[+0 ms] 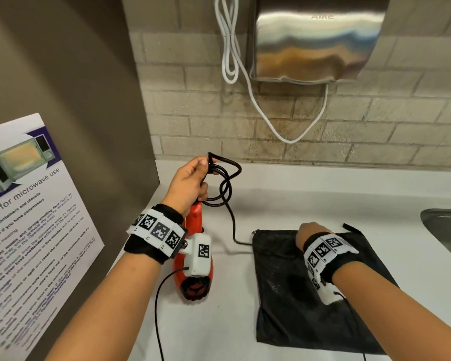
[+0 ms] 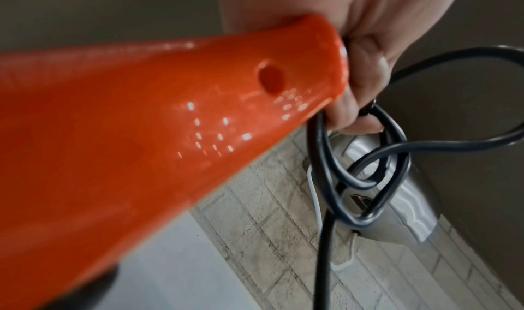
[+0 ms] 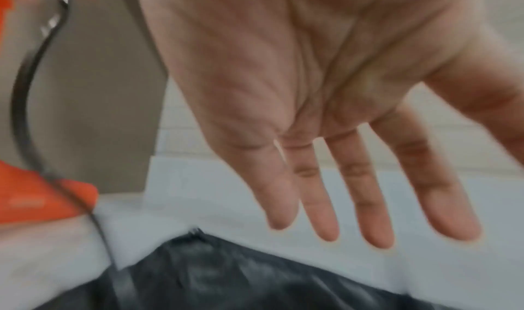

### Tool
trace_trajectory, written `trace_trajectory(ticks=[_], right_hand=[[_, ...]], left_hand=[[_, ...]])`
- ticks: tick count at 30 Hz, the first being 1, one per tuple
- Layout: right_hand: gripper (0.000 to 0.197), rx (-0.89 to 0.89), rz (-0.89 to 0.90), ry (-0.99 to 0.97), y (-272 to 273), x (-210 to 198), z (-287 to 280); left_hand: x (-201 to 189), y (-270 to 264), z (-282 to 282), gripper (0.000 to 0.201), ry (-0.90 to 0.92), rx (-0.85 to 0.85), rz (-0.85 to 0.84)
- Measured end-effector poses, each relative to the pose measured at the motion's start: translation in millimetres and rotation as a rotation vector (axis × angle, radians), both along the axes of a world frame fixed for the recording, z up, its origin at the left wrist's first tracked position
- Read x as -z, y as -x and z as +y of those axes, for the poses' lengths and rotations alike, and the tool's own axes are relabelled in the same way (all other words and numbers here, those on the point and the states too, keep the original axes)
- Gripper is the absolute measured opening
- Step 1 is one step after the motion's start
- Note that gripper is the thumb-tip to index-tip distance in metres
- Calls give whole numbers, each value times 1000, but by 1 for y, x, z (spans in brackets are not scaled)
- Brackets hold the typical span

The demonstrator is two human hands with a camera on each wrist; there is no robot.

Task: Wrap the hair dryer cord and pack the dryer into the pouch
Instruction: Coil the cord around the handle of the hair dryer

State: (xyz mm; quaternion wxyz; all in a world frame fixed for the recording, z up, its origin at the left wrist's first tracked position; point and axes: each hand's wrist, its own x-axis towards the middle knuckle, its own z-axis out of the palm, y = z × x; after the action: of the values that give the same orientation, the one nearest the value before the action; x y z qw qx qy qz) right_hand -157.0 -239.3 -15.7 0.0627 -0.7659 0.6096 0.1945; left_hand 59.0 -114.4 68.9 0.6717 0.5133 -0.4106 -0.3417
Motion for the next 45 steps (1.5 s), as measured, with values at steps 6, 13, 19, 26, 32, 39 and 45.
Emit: trace_trajectory(ticks=[6,13,19,26,32,39,45], right_hand=[[36,-303,-943,-114,-50,-33,28],[23,-407,-1318,-443,-76,-49,56],[13,-290,-1191,-112,-69,-22,25],[20,-5,-944,9,-35,1,-15],[42,-178,-1115,-1,-42,-31,7],[18,-443,-1620,-115,-61,-74,48],[32,-462,-1540,-99,-65,-71,44]], left_hand=[[1,7,-2,24,-10,32,-81],[2,8,-6,21,-10,65,-95],[2,10,-7,25,-14,161,-120],[2,6,-3,23,-21,219,-151],[3,11,-4,22,-22,242,-174],[5,13,-6,21,-5,209,-225],[3,18,-7,21,-25,226,-239]])
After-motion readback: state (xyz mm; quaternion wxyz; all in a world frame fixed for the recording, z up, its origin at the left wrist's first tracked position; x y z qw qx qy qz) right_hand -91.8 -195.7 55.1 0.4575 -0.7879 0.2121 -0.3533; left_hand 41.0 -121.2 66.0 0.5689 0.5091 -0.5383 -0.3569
